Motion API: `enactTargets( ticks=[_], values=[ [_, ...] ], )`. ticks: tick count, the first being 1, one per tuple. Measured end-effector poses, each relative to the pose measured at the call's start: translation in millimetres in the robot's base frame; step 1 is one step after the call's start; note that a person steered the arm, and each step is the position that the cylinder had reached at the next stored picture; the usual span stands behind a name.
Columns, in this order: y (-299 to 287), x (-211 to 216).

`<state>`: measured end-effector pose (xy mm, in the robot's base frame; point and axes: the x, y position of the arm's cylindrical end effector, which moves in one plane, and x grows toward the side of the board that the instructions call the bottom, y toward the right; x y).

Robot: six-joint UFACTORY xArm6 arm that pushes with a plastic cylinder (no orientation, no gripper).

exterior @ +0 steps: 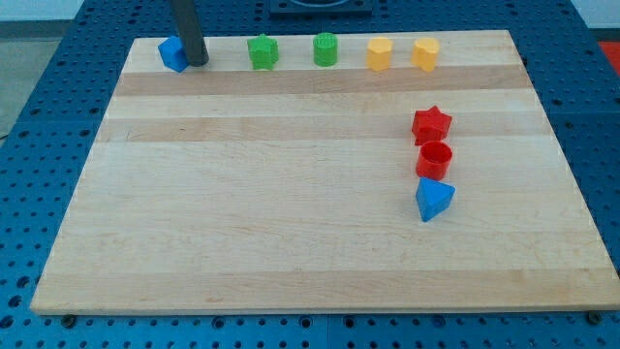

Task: Move green star a bit right and down

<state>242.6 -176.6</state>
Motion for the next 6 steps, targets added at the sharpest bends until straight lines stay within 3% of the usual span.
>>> enactTargets(
  ticks=[2, 4, 5, 6],
  values=[
    [23.6, -25.4],
    [98.4, -25.7],
    [102.5, -28.4],
    [107.2, 36.6]
  ],
)
